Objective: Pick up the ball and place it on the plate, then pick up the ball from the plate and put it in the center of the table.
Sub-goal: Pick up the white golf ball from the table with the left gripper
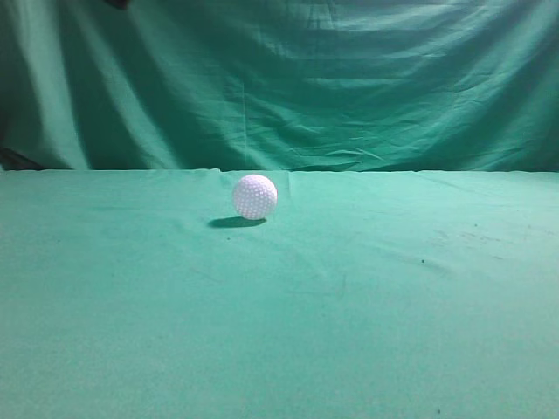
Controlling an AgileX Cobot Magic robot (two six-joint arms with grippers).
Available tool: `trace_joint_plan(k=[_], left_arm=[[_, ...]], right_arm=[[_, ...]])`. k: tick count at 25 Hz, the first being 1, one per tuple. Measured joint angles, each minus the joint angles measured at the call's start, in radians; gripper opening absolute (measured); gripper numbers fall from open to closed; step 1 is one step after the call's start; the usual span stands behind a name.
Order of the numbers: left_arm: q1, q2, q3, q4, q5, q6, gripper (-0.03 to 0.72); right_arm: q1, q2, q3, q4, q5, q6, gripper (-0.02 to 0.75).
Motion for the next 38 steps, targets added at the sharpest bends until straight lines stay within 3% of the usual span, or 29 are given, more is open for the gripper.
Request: trace_joint_plan(k=[3,8,12,17,20,28,36,37,38], left_arm=[[-0.040,0.100,-0.066,0.009,-0.008,0.000,0.000],[-0.044,0.270,-0.155,0.016,-0.008,-0.009,0.000],[-0.044,0.371,-0.236,0.016,0.021,-0.011,0.180],[-0.051,0.462,-0.336,0.033,0.081,-0.014,0.549],[-0.069,0.497,-0.372,0.097,0.081,-0.037,0.660],[-0.143,0.567,-0.438,0.226,0.082,-0.118,0.643],[-0.148,0.667,-0.491,0.258,0.079,-0.192,0.643],[-0.148,0.672,-0.494,0.258,0.079,-0.194,0.643],[-0.148,0.679,-0.494,0.266,0.079,-0.199,0.643]], right_arm=[[0.000,0.066,-0.084,0.002,0.077,-0.055,0.000],[0.000,0.243,-0.201,0.006,0.135,-0.098,0.000],[0.000,0.294,-0.210,0.067,0.116,-0.096,0.000],[0.000,0.299,-0.210,0.076,0.171,-0.196,0.000],[0.000,0.299,-0.210,0.077,0.206,-0.230,0.000],[0.000,0.299,-0.210,0.084,0.219,-0.238,0.000],[0.000,0.299,-0.210,0.089,0.237,-0.238,0.000],[0.000,0.299,-0.210,0.089,0.239,-0.238,0.048],[0.000,0.299,-0.210,0.089,0.239,-0.238,0.048]])
